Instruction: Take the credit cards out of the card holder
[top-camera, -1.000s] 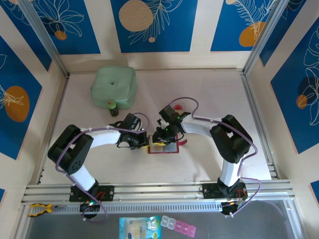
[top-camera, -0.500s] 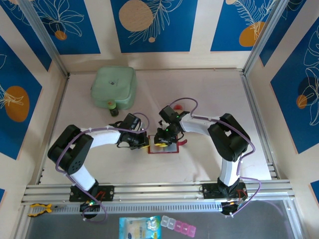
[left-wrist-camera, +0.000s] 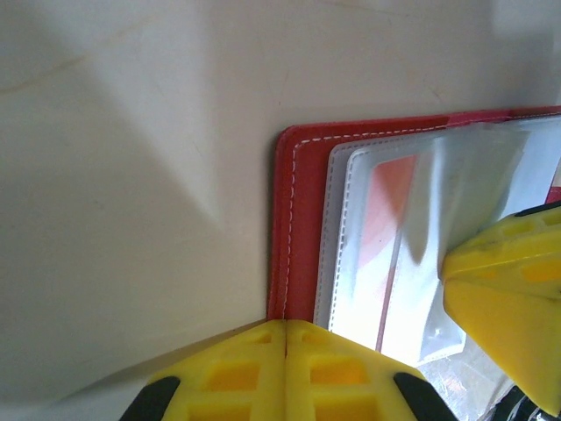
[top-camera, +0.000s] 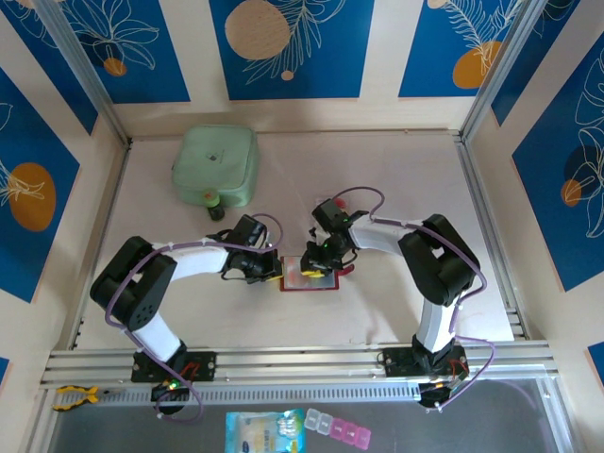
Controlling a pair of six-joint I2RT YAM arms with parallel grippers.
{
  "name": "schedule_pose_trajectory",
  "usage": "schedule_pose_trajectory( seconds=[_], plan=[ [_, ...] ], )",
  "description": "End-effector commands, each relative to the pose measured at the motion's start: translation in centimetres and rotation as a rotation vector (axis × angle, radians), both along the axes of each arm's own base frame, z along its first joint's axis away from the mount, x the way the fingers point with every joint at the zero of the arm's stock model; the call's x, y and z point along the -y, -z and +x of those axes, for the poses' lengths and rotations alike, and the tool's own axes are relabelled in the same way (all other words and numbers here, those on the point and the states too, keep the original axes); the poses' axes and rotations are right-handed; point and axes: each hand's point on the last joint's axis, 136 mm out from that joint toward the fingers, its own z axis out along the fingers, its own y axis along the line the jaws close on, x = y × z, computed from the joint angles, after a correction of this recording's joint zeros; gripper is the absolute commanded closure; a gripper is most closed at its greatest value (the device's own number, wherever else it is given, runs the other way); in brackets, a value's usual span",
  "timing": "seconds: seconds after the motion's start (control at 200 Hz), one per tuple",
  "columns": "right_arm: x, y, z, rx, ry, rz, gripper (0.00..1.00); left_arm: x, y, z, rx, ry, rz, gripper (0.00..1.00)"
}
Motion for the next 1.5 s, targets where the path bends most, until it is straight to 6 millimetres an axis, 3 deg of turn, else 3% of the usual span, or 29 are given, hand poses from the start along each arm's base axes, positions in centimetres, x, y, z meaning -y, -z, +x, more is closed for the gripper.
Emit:
schedule_pose_trajectory(
  seconds=[0.0,0.405,0.67,0.99,1.496],
  plan=[
    [0.4,-0.4,-0.7,-0.007,-0.024,0.035,0.79,-0.6,0.3,-0.6,-0.033,0.01,0.034,0.95],
    [1.2,-0.2,-0.5,-0.017,0.001,0.151,0.84,0.2,-2.7,0.6,0.022,-0.006,-0.01,0.91],
    [1.8,0.2,-0.6,-0.036,0.03,0.225,0.86,2.5,-4.3,0.9,0.045,0.013,-0.069,0.83],
    [2.2,0.7,-0.7,-0.055,0.049,0.261,0.88,5.5,-3.6,0.6,0.013,0.025,-0.138,0.73],
    [2.3,1.0,-0.8,-0.066,0.054,0.279,0.88,5.6,-1.6,-0.2,-0.04,0.022,-0.095,0.71]
  ],
)
